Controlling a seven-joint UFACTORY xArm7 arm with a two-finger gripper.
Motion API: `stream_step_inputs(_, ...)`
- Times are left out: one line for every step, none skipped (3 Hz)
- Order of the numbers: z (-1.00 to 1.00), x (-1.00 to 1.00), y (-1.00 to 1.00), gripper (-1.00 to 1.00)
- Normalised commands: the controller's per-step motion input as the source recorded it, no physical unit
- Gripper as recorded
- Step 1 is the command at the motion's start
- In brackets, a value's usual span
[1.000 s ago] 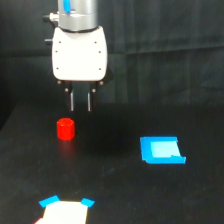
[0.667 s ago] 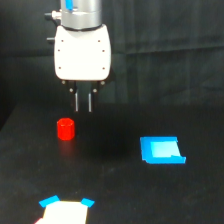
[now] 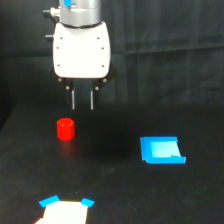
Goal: Pick up the red object from the table
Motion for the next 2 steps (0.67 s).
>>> stream_step_inputs(1.00,-0.55,-0.97,-1.00)
stream_step_inputs(-0.29,0.97,0.20,1.00)
